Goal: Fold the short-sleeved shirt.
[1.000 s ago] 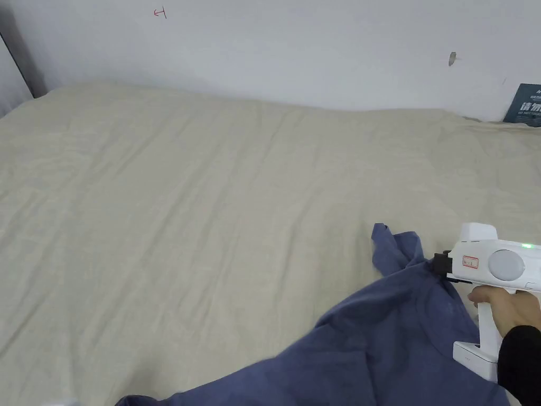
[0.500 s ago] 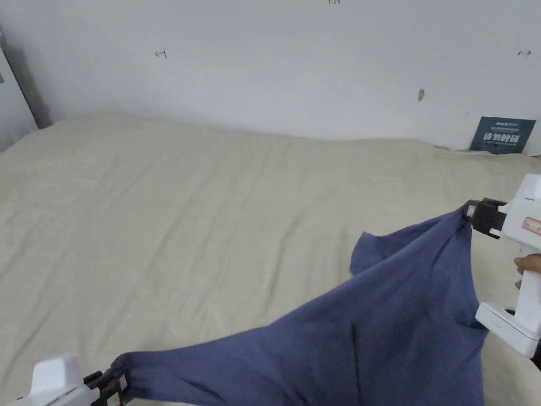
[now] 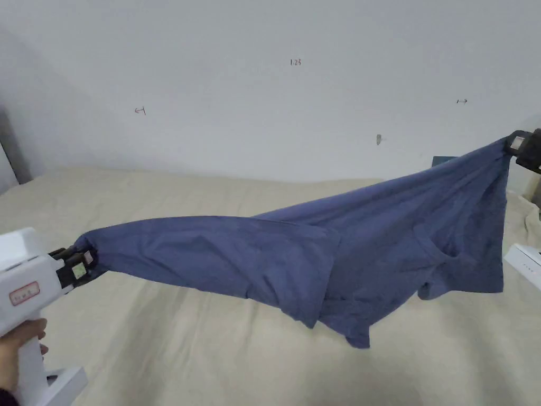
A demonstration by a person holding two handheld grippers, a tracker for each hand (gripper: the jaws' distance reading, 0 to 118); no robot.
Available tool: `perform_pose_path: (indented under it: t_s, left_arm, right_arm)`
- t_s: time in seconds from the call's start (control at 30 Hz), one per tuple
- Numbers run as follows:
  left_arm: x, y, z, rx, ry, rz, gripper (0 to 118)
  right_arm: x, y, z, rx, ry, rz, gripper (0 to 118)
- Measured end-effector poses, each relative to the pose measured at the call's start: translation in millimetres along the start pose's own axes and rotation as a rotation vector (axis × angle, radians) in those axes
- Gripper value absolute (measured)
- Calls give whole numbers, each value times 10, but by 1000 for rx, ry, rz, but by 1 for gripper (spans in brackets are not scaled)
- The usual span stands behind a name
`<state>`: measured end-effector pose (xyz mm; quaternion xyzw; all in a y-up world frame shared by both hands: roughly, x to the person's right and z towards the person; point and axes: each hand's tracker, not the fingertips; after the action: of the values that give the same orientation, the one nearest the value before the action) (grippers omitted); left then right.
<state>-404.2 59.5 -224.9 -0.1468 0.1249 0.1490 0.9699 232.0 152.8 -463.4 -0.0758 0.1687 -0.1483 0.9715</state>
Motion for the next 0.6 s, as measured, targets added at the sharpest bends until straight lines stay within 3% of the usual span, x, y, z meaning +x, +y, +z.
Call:
perform_pose_path:
  t_s: [0.3,0.6]
  left_arm:
    - [286,712,-431,121,-68,35,3]
    - [521,1308,-1023,163,-82,30,3]
  right_arm:
    - [199,341,48,90,-31,-25,4]
    - [249,469,-215,134,-80,2,4]
